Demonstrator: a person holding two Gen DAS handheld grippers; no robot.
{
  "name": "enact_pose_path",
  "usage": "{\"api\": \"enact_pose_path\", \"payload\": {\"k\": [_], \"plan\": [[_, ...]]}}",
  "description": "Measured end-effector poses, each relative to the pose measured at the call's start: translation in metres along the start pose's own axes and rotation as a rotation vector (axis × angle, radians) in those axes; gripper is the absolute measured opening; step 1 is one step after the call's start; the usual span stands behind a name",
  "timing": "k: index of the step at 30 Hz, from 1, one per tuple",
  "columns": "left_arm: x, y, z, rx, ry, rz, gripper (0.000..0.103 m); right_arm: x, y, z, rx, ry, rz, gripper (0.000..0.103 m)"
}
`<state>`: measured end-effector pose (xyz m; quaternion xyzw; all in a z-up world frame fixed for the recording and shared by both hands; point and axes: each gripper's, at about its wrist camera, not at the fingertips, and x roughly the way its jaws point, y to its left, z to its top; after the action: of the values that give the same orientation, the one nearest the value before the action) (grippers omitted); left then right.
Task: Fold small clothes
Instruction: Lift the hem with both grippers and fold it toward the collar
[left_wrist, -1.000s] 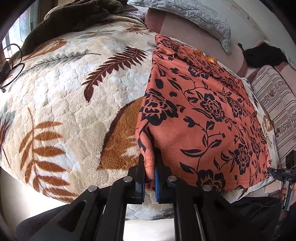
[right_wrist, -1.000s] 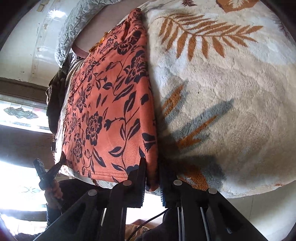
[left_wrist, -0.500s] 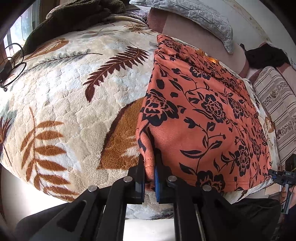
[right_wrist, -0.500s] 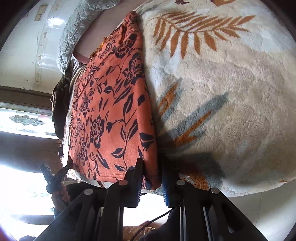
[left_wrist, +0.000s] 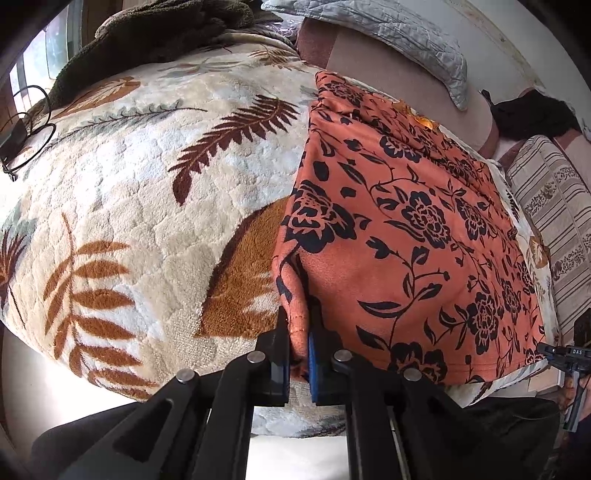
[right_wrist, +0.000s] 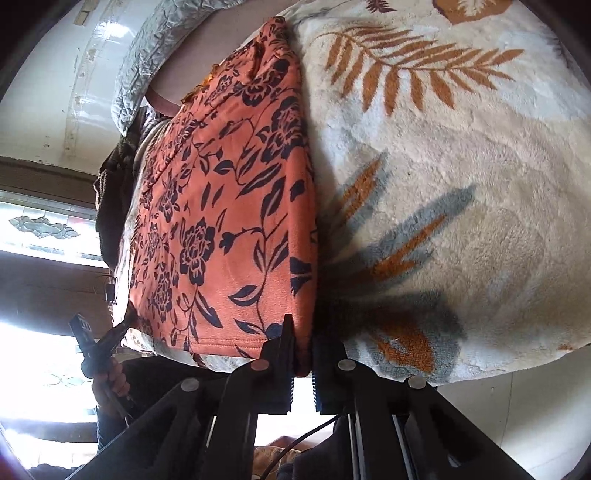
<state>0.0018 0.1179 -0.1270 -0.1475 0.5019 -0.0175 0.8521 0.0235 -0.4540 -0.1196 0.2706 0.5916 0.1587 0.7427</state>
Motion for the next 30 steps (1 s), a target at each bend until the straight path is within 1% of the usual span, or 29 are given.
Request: {"api": "enact_pose_path", "payload": {"k": [3, 4, 5, 6, 7, 8, 10, 11, 13, 14, 15, 17, 19, 20, 22, 25, 27, 28, 29, 30], "plan": [[-0.021, -0.003, 0.009, 0.003, -0.068, -0.024, 0.007, -0.012, 0.010, 0.002, -0.017, -0.040, 0.041, 0.007], [-0.020, -0.003, 0.011, 0.005, -0.071, -0.025, 0.007, -0.010, 0.010, 0.003, -0.014, -0.036, 0.042, 0.007], [-0.015, -0.002, 0.013, 0.006, -0.055, -0.018, 0.007, -0.004, 0.006, 0.004, -0.009, -0.017, 0.016, 0.008], [-0.007, -0.001, 0.013, 0.009, -0.029, -0.007, 0.007, 0.004, 0.001, 0.004, -0.003, 0.012, 0.012, 0.008], [0.002, 0.000, 0.012, 0.008, 0.002, 0.001, 0.007, 0.010, -0.002, 0.004, 0.004, 0.041, 0.044, 0.009], [0.008, 0.000, 0.009, 0.007, 0.025, 0.001, 0.008, 0.012, -0.003, 0.004, 0.009, 0.047, 0.061, 0.011], [0.010, -0.001, 0.006, 0.014, 0.015, 0.002, 0.008, 0.009, -0.003, 0.005, 0.003, 0.027, 0.072, 0.011], [0.012, -0.001, 0.005, 0.005, 0.020, 0.002, 0.008, 0.011, -0.003, 0.005, 0.000, 0.037, 0.074, 0.012], [0.016, 0.000, 0.007, -0.013, 0.036, -0.005, 0.008, 0.016, -0.009, 0.006, 0.010, 0.058, 0.022, 0.012], [0.016, -0.001, 0.010, -0.010, 0.032, -0.001, 0.008, 0.018, -0.012, 0.007, 0.019, 0.066, 0.021, 0.009], [0.012, -0.002, 0.013, -0.011, 0.026, -0.004, 0.008, 0.016, -0.014, 0.008, 0.031, 0.057, 0.038, 0.008], [0.000, -0.009, 0.023, 0.013, -0.013, -0.005, 0.007, 0.006, -0.004, 0.012, 0.006, 0.031, 0.050, 0.008], [-0.012, -0.017, 0.044, 0.018, -0.041, -0.044, 0.007, -0.006, 0.009, 0.025, -0.005, 0.000, 0.091, 0.007], [-0.019, -0.022, 0.059, 0.022, -0.065, -0.053, 0.007, -0.013, 0.016, 0.036, -0.012, -0.022, 0.104, 0.007], [-0.027, -0.034, 0.097, 0.049, -0.114, -0.086, 0.007, -0.026, 0.031, 0.069, -0.016, -0.080, 0.172, 0.007], [-0.022, -0.049, 0.169, 0.065, -0.184, -0.118, 0.007, -0.043, 0.061, 0.142, -0.043, -0.202, 0.239, 0.007], [0.001, -0.055, 0.220, 0.050, -0.212, -0.106, 0.007, -0.043, 0.074, 0.198, -0.028, -0.281, 0.264, 0.007], [0.020, -0.058, 0.244, 0.058, -0.202, -0.118, 0.008, -0.037, 0.076, 0.227, -0.005, -0.305, 0.278, 0.007], [0.039, -0.058, 0.264, 0.049, -0.207, -0.112, 0.011, -0.030, 0.076, 0.253, 0.017, -0.346, 0.261, 0.008], [0.060, -0.057, 0.281, 0.027, -0.217, -0.083, 0.011, -0.021, 0.077, 0.276, 0.019, -0.387, 0.235, 0.011]]}}
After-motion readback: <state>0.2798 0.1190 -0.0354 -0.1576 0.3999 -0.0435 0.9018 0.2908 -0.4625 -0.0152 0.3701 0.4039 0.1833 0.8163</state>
